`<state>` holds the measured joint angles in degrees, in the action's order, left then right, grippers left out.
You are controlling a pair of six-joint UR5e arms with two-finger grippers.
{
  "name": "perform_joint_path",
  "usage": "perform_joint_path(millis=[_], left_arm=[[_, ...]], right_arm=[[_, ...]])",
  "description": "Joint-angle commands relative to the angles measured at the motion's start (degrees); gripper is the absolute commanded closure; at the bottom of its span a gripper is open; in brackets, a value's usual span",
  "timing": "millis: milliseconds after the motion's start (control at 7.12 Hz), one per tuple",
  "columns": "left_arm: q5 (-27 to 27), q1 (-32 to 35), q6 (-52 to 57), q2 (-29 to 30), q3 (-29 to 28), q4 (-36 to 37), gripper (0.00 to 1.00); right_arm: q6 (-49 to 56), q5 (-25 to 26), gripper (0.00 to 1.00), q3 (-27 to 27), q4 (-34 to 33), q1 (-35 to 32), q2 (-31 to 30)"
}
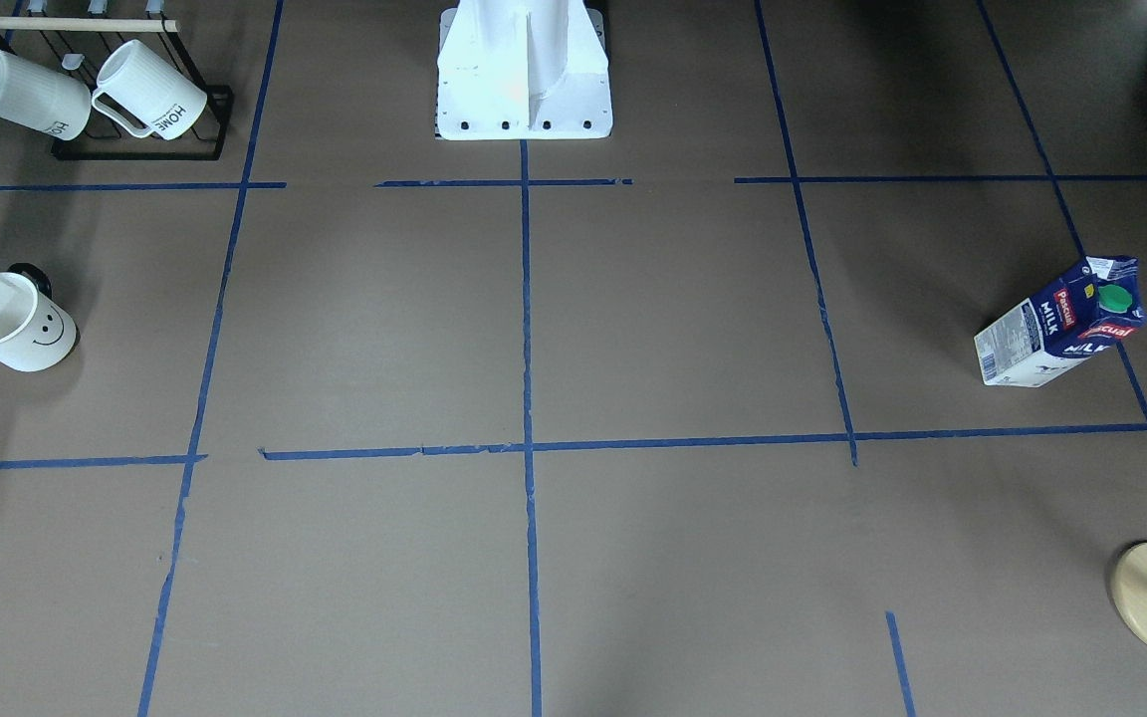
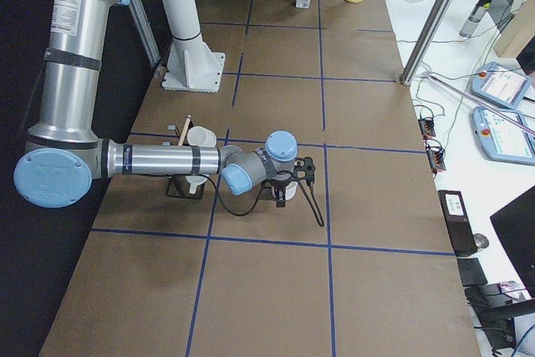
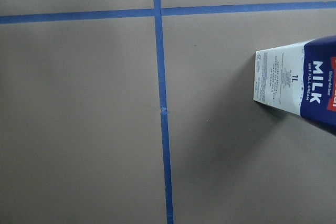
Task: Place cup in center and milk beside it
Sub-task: 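Lower the right gripper onto the white mug and grasp its rim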
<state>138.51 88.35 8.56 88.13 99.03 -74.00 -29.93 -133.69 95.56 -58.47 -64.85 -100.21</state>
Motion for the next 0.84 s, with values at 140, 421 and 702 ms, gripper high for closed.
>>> perform_joint_path(millis=[140, 421, 702], left_arm=[[0.0, 0.0, -0.7, 0.4, 0.0, 0.0, 0.00], [0.0, -0.1, -0.7, 0.5, 0.0, 0.0, 0.00], [0.3, -0.1, -1.2, 0.6, 0.3, -0.2, 0.00]], right_arm=[[-0.2, 1.4, 1.00, -2.9, 0.6, 1.1, 2.7], [-1.4, 1.0, 1.00, 2.3, -0.5, 1.2, 4.4], [-13.9, 1.3, 1.00, 12.3, -3.9, 8.6, 9.8]])
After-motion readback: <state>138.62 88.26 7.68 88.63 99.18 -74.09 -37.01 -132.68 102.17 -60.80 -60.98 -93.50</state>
